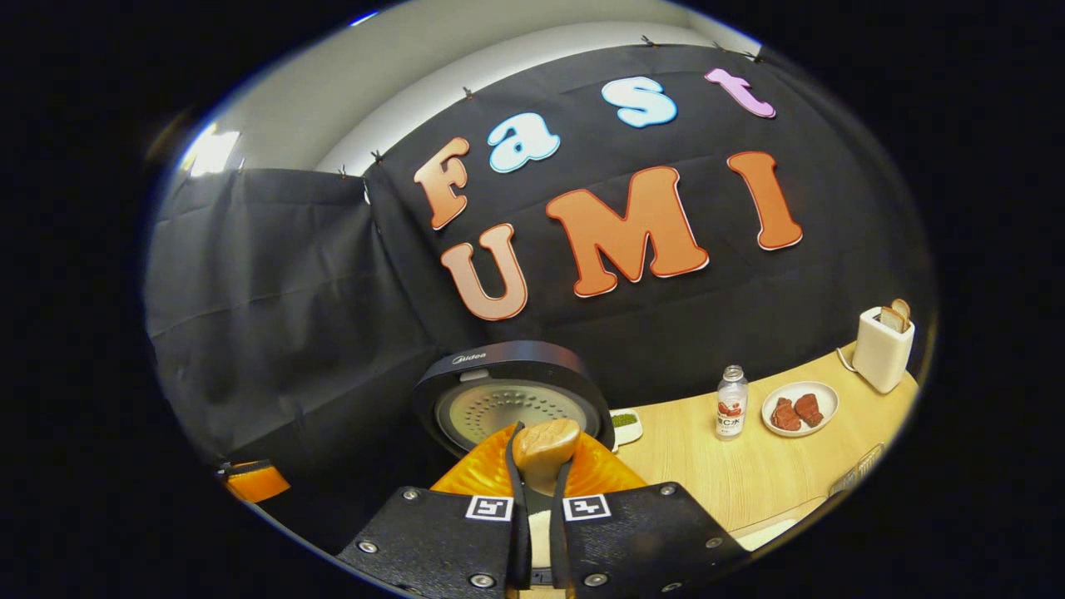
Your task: Close the left gripper, press the button to open the rice cooker; take a wooden spoon from the chopstick holder with the right hand, scoop a spoonful of rice and pour it into the rice cooker, then put the wooden spoon back into the chopstick holder.
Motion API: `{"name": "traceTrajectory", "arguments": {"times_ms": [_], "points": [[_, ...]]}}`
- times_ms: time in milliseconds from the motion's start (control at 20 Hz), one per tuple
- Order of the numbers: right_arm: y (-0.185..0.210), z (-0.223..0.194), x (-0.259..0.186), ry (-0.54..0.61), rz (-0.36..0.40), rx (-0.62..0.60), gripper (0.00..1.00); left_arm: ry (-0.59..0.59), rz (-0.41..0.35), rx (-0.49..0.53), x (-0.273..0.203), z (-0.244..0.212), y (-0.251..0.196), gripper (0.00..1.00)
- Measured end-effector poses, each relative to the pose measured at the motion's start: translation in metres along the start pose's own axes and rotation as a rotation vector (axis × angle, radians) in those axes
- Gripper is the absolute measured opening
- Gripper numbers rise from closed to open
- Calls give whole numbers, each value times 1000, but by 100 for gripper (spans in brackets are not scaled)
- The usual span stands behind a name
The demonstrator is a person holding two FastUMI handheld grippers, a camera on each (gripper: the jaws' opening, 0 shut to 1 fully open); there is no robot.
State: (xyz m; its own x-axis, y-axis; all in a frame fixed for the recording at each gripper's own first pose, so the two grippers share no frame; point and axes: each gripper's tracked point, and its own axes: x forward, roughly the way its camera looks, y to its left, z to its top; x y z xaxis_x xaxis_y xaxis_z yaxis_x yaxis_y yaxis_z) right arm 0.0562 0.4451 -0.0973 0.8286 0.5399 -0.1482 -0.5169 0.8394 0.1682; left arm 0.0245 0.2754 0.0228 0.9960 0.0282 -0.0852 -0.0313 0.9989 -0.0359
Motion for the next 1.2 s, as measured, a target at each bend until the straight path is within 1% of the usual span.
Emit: {"name": "traceTrajectory", "arguments": {"times_ms": [150, 400, 650, 850, 1050, 1200], "points": [[-20, 8, -15, -2, -19, 45, 8, -24, -28, -1, 2, 4, -13, 100], [-69, 19, -49, -17, -84, 114, 8, -26, -58, 23, 5, 3, -37, 100], [-140, 30, -85, -34, -192, 98, 8, -29, -74, 22, 7, 3, -57, 100], [-191, 44, -117, -66, -261, 132, 8, -31, -93, 13, 8, 4, -75, 100], [-249, 54, -147, -80, -345, 133, 8, -34, -88, 19, 11, 4, -92, 100], [-289, 65, -164, -110, -400, 169, 8, -40, -78, 32, 13, 4, -105, 100]]}}
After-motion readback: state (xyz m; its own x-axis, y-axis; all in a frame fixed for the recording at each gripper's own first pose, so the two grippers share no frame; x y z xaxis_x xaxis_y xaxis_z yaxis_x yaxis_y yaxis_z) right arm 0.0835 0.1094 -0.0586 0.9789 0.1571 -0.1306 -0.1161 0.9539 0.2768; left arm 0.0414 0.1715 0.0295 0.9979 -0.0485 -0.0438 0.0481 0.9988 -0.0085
